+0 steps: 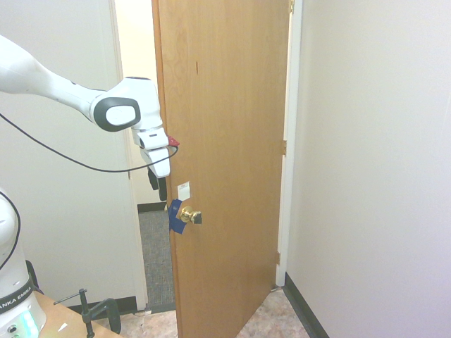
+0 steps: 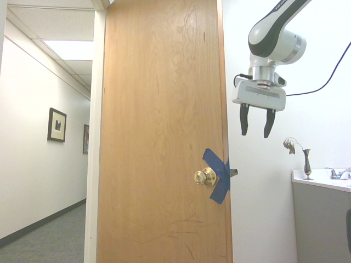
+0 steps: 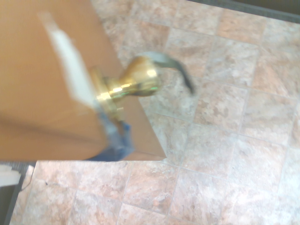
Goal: Shut the door
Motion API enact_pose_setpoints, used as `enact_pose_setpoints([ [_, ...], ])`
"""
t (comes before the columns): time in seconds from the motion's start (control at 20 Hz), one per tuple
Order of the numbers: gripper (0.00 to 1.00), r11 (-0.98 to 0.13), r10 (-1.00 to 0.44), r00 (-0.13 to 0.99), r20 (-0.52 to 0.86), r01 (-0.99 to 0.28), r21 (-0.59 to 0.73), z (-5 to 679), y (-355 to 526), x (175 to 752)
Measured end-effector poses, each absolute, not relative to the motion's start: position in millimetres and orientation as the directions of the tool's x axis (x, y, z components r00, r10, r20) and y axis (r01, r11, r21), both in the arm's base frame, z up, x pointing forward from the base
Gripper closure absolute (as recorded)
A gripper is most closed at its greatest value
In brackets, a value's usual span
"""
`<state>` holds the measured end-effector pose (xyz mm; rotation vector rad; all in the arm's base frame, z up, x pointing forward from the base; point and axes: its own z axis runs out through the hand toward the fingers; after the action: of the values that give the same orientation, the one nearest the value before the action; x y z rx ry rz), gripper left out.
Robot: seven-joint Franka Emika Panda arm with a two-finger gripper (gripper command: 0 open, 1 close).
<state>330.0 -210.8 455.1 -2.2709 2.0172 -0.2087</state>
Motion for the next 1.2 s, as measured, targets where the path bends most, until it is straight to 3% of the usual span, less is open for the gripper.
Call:
enact_pose_setpoints([
  [0.4, 0.00, 0.046, -0.998, -0.053, 0.041, -0.986, -0.158, 444, -283, 320],
  [0.6, 0.00, 0.020, -0.992, -0.045, 0.116, -0.977, -0.212, 443, -297, 342],
  [0.9, 0.00, -0.174, -0.974, 0.126, 0.187, -0.948, -0.266, 434, -212, 438],
  [1.2, 0.00, -0.519, -0.849, 0.439, 0.295, -0.799, -0.305, 465, 32, 580],
])
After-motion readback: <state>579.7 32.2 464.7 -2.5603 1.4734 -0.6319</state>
